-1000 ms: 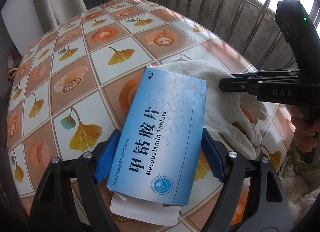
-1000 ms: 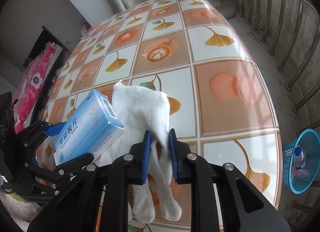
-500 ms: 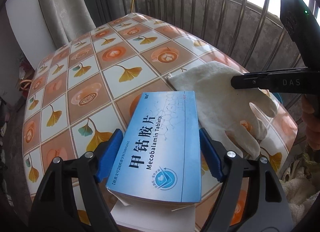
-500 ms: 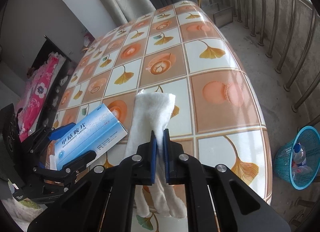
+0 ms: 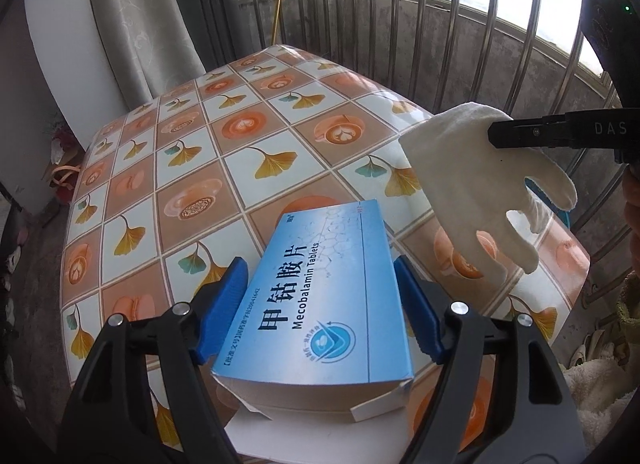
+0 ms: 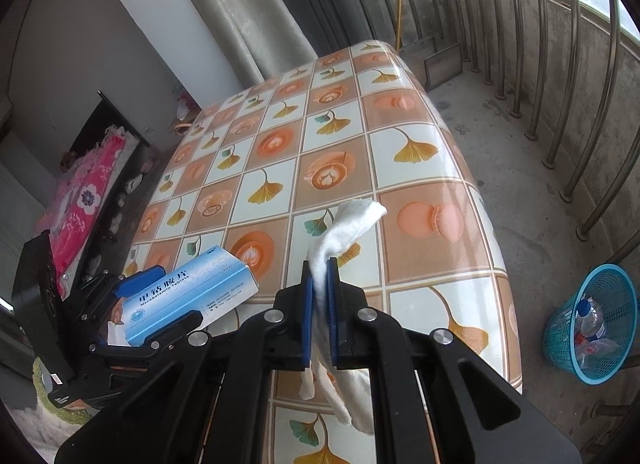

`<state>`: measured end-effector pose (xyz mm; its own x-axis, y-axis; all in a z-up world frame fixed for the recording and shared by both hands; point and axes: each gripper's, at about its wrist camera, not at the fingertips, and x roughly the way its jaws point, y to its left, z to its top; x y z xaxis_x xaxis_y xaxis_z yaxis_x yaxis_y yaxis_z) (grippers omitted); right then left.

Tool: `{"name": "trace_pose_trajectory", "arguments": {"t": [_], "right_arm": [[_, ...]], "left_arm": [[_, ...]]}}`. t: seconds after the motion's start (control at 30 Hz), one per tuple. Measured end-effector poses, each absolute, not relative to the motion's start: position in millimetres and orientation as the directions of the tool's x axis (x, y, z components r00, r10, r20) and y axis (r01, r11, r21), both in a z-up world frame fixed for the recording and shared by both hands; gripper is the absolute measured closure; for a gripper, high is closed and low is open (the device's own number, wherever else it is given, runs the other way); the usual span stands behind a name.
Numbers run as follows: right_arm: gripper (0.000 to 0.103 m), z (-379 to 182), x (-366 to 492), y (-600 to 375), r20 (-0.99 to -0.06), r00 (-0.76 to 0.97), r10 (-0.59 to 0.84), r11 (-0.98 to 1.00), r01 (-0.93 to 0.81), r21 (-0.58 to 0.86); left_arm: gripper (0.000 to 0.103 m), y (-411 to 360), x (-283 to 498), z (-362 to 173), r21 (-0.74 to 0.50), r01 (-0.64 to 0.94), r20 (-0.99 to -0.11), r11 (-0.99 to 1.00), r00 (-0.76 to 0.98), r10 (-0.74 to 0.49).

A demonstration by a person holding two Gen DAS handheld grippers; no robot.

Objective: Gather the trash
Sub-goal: 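Lift the glove and tablet box and carry both toward the wastebasket, then open the left gripper over the wastebasket while the right gripper releases the glove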

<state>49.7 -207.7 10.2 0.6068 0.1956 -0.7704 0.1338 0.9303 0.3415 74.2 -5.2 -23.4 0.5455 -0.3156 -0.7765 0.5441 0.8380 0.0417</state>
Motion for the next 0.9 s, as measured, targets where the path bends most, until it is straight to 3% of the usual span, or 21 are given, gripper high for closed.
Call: {"name": "trace_pose_trajectory", "arguments": {"t": [0.3, 0.5, 0.73, 0.9], "right_arm": [[0.096, 40.9, 25.8, -230.9, -0.721, 0.679, 0.138, 0.925, 0.172, 0.340], [0.096, 65.7, -7.2, -276.3, -0.674, 0.739, 0.022, 0.899, 0.281, 0.337], [0.096, 81.6, -67.3, -351.4, -0.636, 0.747, -0.192, 0.802, 0.493, 0.338], [0.096, 67.9, -112.4, -407.8, -0.648, 0.681, -0.341, 0.671, 0.659, 0.340]], "left_arm": [[0.033, -11.5, 67.8, -7.0, 0.046, 0.551, -0.749, 0.833, 0.570, -0.336], [0.033, -37.5, 73.7, 11.1, 0.009, 0.608, -0.728, 0.794, 0.548, -0.411], [0.033, -112.3, 92.1, 35.9, -0.076, 0.732, -0.707, 0.677, 0.439, -0.555], [0.033, -196.0, 107.7, 39.0, -0.200, 0.809, -0.724, 0.552, 0.258, -0.640]]}}
